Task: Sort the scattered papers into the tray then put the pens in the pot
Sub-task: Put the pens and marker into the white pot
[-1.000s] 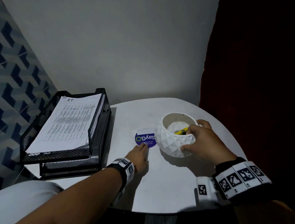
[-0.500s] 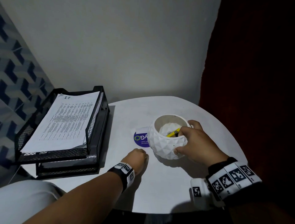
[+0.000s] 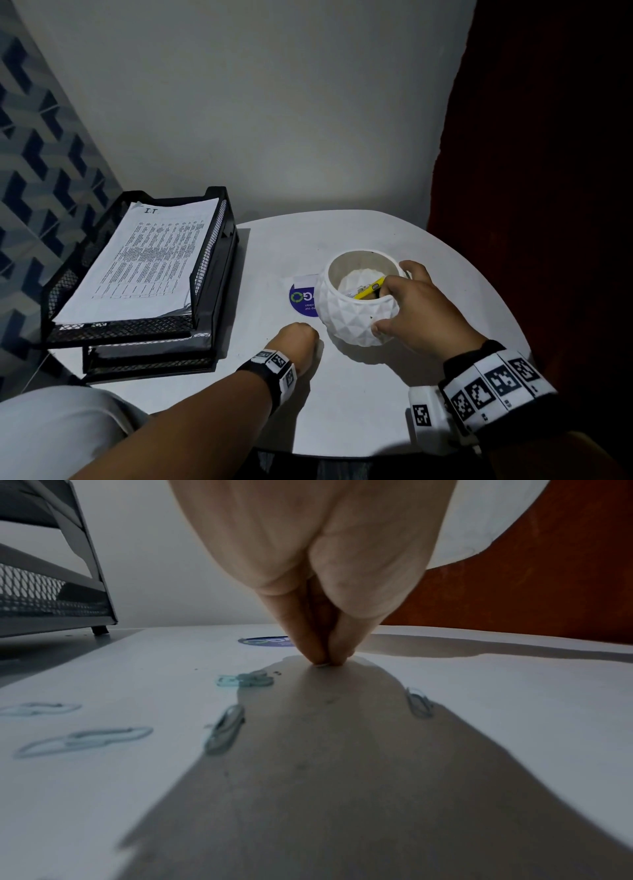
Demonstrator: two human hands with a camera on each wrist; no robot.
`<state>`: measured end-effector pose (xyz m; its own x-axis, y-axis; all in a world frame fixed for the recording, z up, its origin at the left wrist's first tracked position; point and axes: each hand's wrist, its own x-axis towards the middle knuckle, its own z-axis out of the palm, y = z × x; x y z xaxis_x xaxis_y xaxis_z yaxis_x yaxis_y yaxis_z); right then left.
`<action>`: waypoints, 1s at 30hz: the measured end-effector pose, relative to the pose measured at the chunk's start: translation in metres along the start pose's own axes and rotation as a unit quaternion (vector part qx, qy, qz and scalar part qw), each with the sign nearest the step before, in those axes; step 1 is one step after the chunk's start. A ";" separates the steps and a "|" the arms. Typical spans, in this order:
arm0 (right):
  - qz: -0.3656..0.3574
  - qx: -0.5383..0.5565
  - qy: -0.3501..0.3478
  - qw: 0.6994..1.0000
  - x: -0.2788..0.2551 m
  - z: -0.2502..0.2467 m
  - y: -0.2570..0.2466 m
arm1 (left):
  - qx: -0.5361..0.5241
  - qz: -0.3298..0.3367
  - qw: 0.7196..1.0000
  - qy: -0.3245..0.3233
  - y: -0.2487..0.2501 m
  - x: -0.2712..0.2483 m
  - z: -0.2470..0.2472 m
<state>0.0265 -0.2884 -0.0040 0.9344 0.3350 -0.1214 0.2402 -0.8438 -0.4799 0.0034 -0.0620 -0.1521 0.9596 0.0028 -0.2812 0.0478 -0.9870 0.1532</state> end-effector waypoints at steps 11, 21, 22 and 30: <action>-0.002 0.004 -0.007 1.000 0.000 0.001 0.001 | -0.042 -0.034 0.997 0.046 -0.013 -0.005 -0.007; -0.038 -0.015 -0.032 0.999 -0.009 0.005 -0.018 | -0.522 -0.010 0.826 0.214 -0.014 -0.023 -0.153; -0.045 -0.016 -0.032 0.998 -0.009 0.006 -0.022 | -0.487 0.027 0.848 0.210 -0.006 -0.031 -0.160; -0.068 -0.040 -0.040 0.996 -0.018 0.014 -0.031 | -0.363 0.069 0.906 0.208 -0.008 -0.065 -0.137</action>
<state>-0.0018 -0.2625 0.0004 0.8689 0.4778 -0.1296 0.3865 -0.8182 -0.4257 -0.0212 -0.0327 -0.0052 0.9846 0.0959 0.1462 -0.0562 -0.6182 0.7840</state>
